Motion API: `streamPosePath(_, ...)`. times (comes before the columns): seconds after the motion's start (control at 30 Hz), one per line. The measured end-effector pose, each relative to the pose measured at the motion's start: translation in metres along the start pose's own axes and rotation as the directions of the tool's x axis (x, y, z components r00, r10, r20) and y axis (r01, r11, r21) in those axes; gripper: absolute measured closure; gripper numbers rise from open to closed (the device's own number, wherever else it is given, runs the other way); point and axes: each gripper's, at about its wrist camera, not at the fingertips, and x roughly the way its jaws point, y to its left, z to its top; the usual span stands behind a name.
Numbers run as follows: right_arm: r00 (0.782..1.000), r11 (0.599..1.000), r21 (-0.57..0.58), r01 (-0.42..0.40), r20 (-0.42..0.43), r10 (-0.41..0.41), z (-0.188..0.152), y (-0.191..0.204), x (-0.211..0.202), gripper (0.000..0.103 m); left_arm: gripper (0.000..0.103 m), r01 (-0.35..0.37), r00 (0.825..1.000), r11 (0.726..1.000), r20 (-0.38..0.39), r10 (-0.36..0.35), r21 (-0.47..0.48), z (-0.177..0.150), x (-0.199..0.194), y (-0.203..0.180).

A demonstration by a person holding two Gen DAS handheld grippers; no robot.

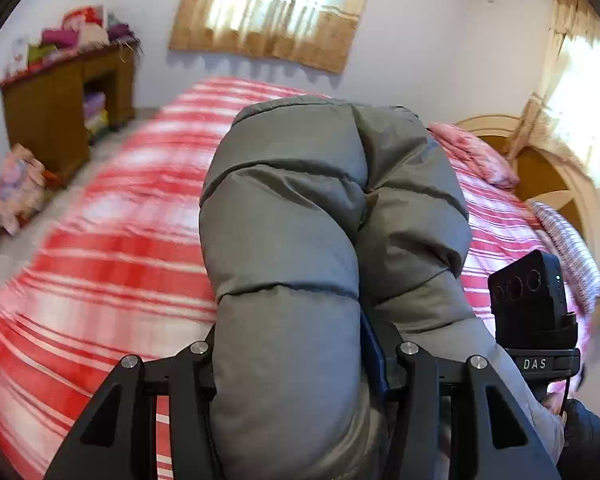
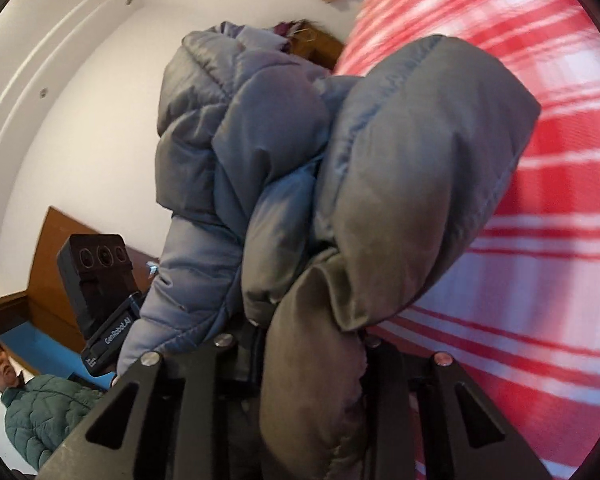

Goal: Fold large clothes

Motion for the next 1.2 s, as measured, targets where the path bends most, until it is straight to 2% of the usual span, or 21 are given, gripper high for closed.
streamPosePath(0.17,0.998,0.998,-0.02,-0.055,-0.002,0.055,0.025,0.012,0.046,0.073,0.052,-0.135,0.991,0.989,0.023,0.134,0.061,0.027,-0.005,0.029)
streamPosePath(0.3,0.997,0.997,-0.031,-0.075,-0.037,0.074,0.052,0.003,0.08,0.074,0.052,-0.229,0.973,0.972,0.035,0.227,0.046,0.035,0.006,0.057)
streamPosePath(0.4,0.997,0.997,-0.067,-0.03,-0.073,0.025,0.062,-0.008,0.105,0.074,0.052,-0.291,0.956,0.957,0.019,0.291,0.006,0.032,0.024,0.08)
streamPosePath(0.53,0.986,0.989,-0.107,0.105,-0.116,-0.117,0.073,-0.032,0.138,0.074,0.052,-0.366,0.93,0.93,-0.048,0.364,-0.029,0.021,0.061,0.106)
streamPosePath(0.63,0.983,0.987,-0.079,0.142,-0.104,-0.15,0.077,-0.05,0.144,0.075,0.052,-0.385,0.923,0.921,-0.049,0.382,-0.055,0.012,0.072,0.12)
streamPosePath(0.73,0.981,0.983,-0.063,0.17,-0.087,-0.175,0.077,-0.05,0.14,0.076,0.044,-0.404,0.915,0.912,-0.053,0.401,-0.069,0.003,0.078,0.132)
streamPosePath(0.77,0.975,0.976,-0.084,0.201,-0.082,-0.208,0.076,-0.046,0.138,0.072,0.042,-0.407,0.913,0.911,-0.055,0.404,-0.07,0.001,0.081,0.137)
streamPosePath(0.8,0.967,0.968,-0.103,0.23,-0.084,-0.239,0.075,-0.04,0.134,0.069,0.041,-0.392,0.92,0.915,-0.054,0.389,-0.094,-0.002,0.08,0.143)
streamPosePath(0.9,0.942,0.939,-0.134,0.318,-0.066,-0.329,0.081,-0.029,0.11,0.05,0.041,-0.36,0.933,0.925,-0.036,0.358,-0.12,-0.01,0.072,0.144)
streamPosePath(0.93,0.934,0.927,-0.137,0.349,-0.035,-0.357,0.082,-0.027,0.096,0.038,0.041,-0.357,0.934,0.926,-0.034,0.355,-0.123,-0.011,0.07,0.144)
streamPosePath(0.97,0.927,0.919,-0.138,0.37,-0.009,-0.375,0.087,-0.025,0.087,0.037,0.041,-0.357,0.934,0.926,-0.033,0.356,-0.121,-0.011,0.07,0.14)
streamPosePath(1.07,0.905,0.898,-0.115,0.424,0.075,-0.418,0.101,-0.017,0.047,0.037,0.041,-0.376,0.927,0.922,-0.036,0.374,-0.097,-0.008,0.071,0.131)
streamPosePath(1.13,0.892,0.885,-0.13,0.447,0.134,-0.431,0.099,0.004,0.033,0.039,0.041,-0.386,0.922,0.919,-0.035,0.385,-0.084,-0.009,0.073,0.125)
streamPosePath(1.17,0.892,0.883,-0.146,0.446,0.153,-0.425,0.1,0.012,0.029,0.048,0.041,-0.391,0.92,0.917,-0.035,0.39,-0.082,-0.01,0.075,0.125)
streamPosePath(1.2,0.894,0.879,-0.176,0.442,0.158,-0.418,0.103,0.026,0.031,0.053,0.041,-0.403,0.915,0.912,-0.036,0.402,-0.075,-0.01,0.075,0.118)
